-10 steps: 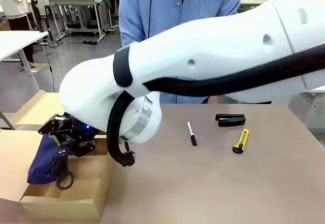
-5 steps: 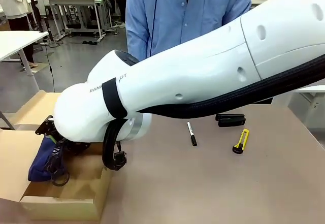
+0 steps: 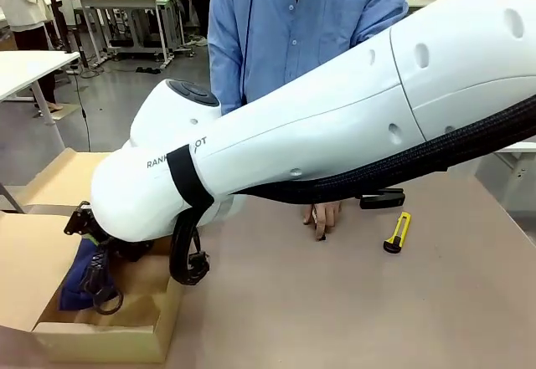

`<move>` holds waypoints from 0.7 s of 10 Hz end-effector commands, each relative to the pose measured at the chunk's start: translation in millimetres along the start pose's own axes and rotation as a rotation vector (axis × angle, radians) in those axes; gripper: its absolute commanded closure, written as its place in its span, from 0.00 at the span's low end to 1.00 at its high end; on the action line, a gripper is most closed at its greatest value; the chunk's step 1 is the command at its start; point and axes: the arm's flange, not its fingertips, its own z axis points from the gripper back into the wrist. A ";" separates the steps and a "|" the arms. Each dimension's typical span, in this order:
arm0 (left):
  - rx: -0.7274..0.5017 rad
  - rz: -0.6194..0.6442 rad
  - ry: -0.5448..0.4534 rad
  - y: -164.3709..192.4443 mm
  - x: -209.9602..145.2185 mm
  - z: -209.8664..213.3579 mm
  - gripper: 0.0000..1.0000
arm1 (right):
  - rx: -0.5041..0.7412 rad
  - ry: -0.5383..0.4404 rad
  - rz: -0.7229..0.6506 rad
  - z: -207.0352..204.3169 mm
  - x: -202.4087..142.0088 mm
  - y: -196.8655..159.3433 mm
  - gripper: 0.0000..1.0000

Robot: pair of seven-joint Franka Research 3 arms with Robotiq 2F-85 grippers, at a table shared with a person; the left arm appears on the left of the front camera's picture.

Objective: Place items inside the box.
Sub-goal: Pick up a Pencil pouch or Stapler and place it inside the Mailer Box closest to the robot.

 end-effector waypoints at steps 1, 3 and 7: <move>-0.021 -0.022 -0.014 -1.9 0.9 -0.7 0.00 | -0.043 -0.024 -0.023 -0.2 -0.5 13.1 1.00; -0.021 -0.022 -0.014 -1.9 0.9 -0.7 0.00 | -0.080 -0.056 -0.041 -1.7 0.3 2.5 1.00; -0.021 -0.022 -0.014 -1.9 0.9 -0.7 0.00 | -0.128 -0.014 -0.054 4.3 -3.7 -13.2 1.00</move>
